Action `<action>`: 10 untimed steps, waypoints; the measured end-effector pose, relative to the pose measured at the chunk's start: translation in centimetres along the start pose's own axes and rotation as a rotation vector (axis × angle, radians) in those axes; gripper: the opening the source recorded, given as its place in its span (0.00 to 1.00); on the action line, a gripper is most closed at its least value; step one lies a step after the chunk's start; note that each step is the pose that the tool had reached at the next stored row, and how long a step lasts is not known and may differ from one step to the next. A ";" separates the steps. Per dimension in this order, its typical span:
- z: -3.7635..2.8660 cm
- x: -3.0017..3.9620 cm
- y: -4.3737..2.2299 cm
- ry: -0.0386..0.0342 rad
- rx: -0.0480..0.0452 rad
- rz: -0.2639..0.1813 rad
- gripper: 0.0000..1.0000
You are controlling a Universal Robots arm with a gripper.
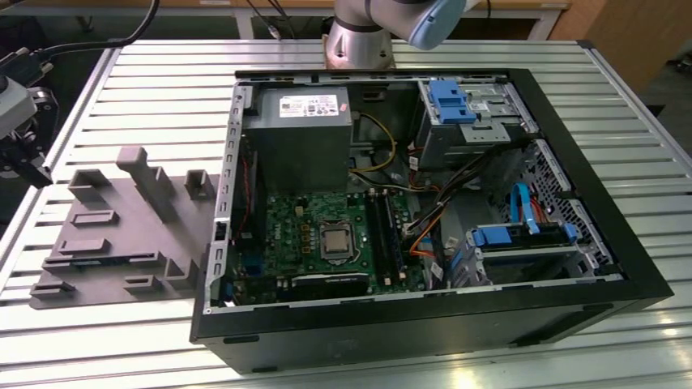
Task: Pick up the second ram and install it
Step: 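Pick up the second ram and move it above second insertion slot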
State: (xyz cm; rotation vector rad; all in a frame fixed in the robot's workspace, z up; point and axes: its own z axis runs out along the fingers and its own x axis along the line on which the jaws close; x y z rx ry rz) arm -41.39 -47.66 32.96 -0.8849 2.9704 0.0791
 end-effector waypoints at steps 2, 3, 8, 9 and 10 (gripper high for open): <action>0.01 0.00 0.00 0.0007 -0.0010 -0.020 0.11; 0.01 0.00 0.00 0.0011 -0.0016 -0.031 0.11; 0.03 0.00 0.00 0.0032 -0.0046 -0.087 0.11; 0.04 0.00 0.00 0.0036 -0.0052 -0.098 0.11; 0.04 0.00 0.00 0.0041 -0.0058 -0.109 0.11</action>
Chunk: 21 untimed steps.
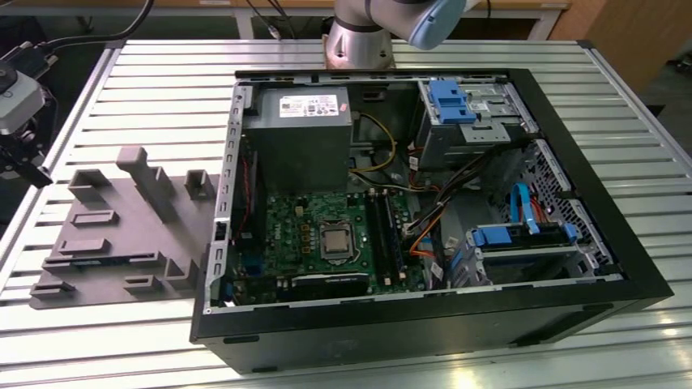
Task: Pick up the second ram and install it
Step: 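Pick up the second ram and move it above second insertion slot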
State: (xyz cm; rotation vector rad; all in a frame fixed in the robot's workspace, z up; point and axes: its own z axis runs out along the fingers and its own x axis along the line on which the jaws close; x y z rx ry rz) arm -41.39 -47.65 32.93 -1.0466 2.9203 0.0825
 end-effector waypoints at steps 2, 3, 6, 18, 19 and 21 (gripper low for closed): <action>0.00 0.00 0.00 0.0009 -0.0012 -0.022 0.11; 0.01 0.00 0.00 0.0012 -0.0018 -0.033 0.11; 0.02 0.00 0.00 0.0023 -0.0034 -0.063 0.11; 0.04 0.00 0.00 0.0064 -0.0092 -0.171 0.11; 0.04 0.00 0.00 0.0067 -0.0097 -0.180 0.11; 0.05 0.00 0.00 0.0074 -0.0107 -0.200 0.11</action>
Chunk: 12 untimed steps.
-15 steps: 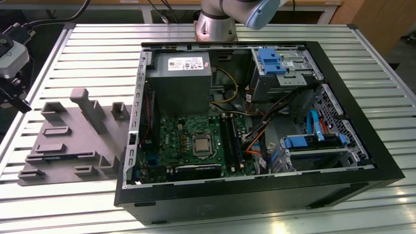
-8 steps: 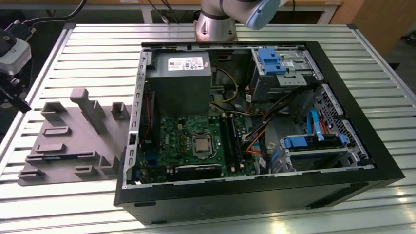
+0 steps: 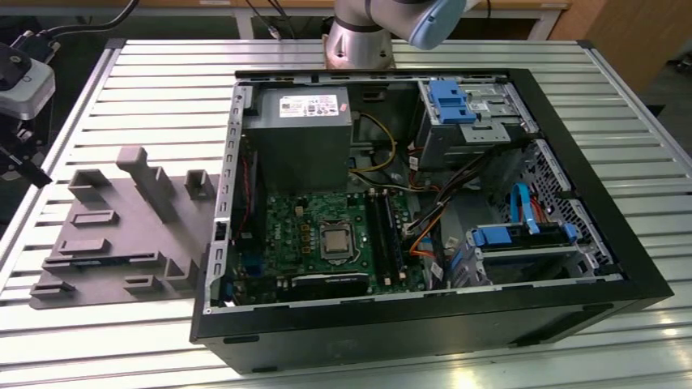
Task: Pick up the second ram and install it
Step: 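Pick up the second ram and move it above second insertion slot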
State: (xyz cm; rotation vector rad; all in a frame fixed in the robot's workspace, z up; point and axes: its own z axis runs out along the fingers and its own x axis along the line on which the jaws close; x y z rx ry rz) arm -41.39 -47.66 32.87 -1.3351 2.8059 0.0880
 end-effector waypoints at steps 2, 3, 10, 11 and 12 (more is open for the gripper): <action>0.00 0.00 0.00 0.0008 -0.0009 -0.018 0.11; 0.00 0.00 0.00 0.0012 -0.0013 -0.026 0.11; 0.02 0.00 0.00 0.0034 -0.0047 -0.088 0.11; 0.02 0.00 0.00 0.0038 -0.0052 -0.097 0.11; 0.03 0.00 0.00 0.0041 -0.0056 -0.106 0.11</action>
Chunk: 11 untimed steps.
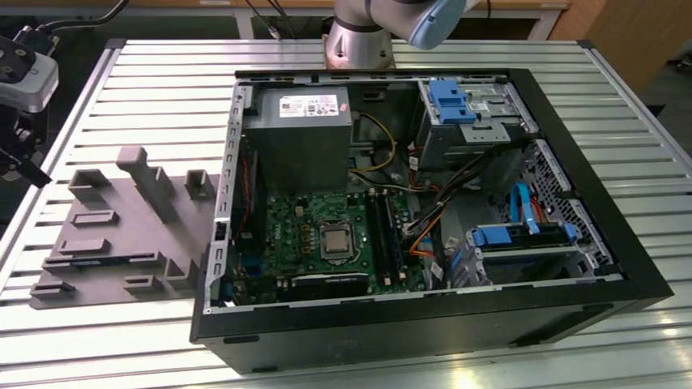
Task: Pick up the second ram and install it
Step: 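Pick up the second ram and move it above second insertion slot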
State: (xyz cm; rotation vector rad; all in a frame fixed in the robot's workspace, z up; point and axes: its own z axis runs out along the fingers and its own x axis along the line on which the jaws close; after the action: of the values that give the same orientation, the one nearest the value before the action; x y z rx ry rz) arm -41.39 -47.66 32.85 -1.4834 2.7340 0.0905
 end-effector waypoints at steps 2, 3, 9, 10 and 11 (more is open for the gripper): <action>0.00 0.00 0.00 0.0006 -0.0009 -0.016 0.11; 0.00 0.00 0.00 0.0009 -0.0013 -0.023 0.11; 0.01 0.00 0.00 0.0028 -0.0040 -0.074 0.11; 0.01 0.00 0.00 0.0031 -0.0045 -0.082 0.11; 0.01 0.00 0.00 0.0035 -0.0050 -0.091 0.11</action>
State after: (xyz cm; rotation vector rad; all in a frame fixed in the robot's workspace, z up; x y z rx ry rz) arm -41.39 -47.66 32.84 -1.6079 2.6659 0.0926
